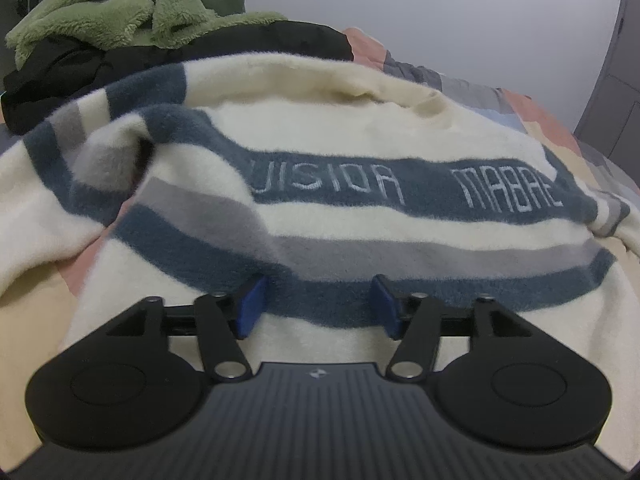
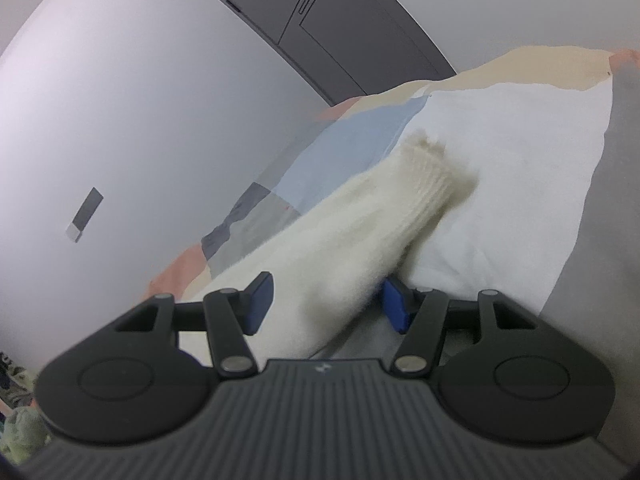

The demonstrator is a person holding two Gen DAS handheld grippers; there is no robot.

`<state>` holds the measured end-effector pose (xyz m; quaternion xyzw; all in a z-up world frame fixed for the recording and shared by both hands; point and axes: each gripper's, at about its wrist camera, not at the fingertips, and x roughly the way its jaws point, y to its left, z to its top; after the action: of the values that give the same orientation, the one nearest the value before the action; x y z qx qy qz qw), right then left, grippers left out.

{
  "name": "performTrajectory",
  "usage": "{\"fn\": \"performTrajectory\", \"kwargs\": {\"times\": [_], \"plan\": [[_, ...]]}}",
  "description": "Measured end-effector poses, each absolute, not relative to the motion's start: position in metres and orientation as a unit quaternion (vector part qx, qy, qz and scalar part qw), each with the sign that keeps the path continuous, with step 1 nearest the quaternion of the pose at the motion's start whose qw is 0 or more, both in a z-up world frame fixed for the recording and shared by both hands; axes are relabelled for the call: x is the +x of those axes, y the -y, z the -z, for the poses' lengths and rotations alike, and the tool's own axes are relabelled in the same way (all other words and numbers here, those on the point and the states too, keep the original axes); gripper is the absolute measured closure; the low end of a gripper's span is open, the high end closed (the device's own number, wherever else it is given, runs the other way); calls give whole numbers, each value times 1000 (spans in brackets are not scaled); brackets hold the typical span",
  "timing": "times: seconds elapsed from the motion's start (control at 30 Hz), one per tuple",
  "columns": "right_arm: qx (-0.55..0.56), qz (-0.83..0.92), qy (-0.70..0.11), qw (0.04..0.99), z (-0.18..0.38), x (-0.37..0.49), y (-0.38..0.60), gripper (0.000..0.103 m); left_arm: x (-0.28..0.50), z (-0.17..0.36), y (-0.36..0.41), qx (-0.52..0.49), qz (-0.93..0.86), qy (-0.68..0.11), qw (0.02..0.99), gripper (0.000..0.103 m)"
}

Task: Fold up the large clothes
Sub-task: 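Grasp the sweater sleeve cuff with the right gripper and lift it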

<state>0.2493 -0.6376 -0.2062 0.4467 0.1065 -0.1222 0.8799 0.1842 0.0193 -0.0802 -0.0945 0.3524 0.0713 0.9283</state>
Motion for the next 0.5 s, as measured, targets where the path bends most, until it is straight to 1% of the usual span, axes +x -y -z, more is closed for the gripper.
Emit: {"fn": "performTrajectory", "kwargs": {"times": [0.07, 0.1, 0.13, 0.3, 0.33, 0.37, 0.4, 0.43, 0.47, 0.5], "plan": [[444, 124, -106, 881, 206, 255, 636, 44, 185, 82, -16, -89, -68, -353, 929, 25], [443, 124, -106, 882, 206, 255, 636, 43, 185, 82, -15, -86, -67, -353, 929, 24], [441, 123, -106, 883, 206, 257, 636, 42, 184, 82, -14, -82, -66, -353, 930, 24], [430, 119, -105, 889, 203, 266, 634, 42, 183, 80, -17, -100, -68, -354, 927, 23], [429, 116, -106, 889, 203, 272, 635, 45, 183, 79, -18, -104, -68, -354, 927, 23], [429, 112, -107, 890, 202, 277, 637, 56, 183, 77, -19, -107, -69, -354, 926, 23], [429, 107, -112, 890, 200, 281, 639, 65, 183, 75, -20, -107, -72, -356, 926, 23], [426, 104, -121, 890, 198, 287, 640, 82, 183, 74, -20, -106, -76, -358, 925, 23], [419, 102, -129, 893, 194, 292, 639, 87, 183, 71, -22, -107, -79, -360, 923, 23], [409, 99, -133, 897, 189, 295, 637, 89, 182, 69, -23, -108, -82, -362, 922, 23]]}}
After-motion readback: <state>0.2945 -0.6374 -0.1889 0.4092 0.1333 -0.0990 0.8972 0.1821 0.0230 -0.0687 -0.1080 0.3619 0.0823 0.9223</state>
